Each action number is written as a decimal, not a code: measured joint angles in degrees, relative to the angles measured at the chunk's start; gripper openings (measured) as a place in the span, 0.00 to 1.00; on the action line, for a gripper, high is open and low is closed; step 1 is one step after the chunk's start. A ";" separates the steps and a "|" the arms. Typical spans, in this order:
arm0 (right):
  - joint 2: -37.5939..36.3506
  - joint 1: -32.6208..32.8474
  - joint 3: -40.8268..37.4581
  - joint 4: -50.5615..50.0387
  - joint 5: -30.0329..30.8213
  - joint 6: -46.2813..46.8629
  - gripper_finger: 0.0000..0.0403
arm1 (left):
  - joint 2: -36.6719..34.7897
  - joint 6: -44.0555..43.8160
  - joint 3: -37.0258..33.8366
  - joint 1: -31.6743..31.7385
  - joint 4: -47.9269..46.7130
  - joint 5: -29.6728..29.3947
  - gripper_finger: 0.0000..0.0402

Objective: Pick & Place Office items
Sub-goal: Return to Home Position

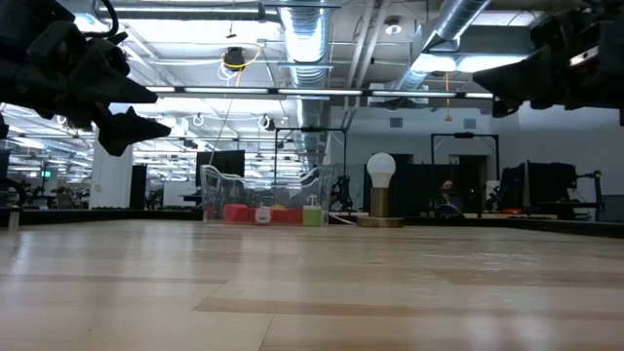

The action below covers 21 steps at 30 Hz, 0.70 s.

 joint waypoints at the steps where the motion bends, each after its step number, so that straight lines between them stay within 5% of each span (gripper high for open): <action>1: -2.86 -0.10 0.00 -2.40 0.54 -0.19 0.00 | -0.02 0.00 0.00 0.00 0.14 0.00 0.74; 9: -23.55 -0.17 -0.02 -22.93 5.56 0.79 0.00 | 0.09 0.02 0.00 0.00 0.62 0.00 0.74; 16: -24.53 2.03 -0.07 -23.56 6.10 5.49 0.00 | 0.41 0.02 0.00 0.04 0.61 -0.04 0.74; 21: -24.53 5.41 -0.07 -26.09 17.67 5.48 0.00 | 1.10 0.02 0.00 0.04 0.64 -0.09 0.74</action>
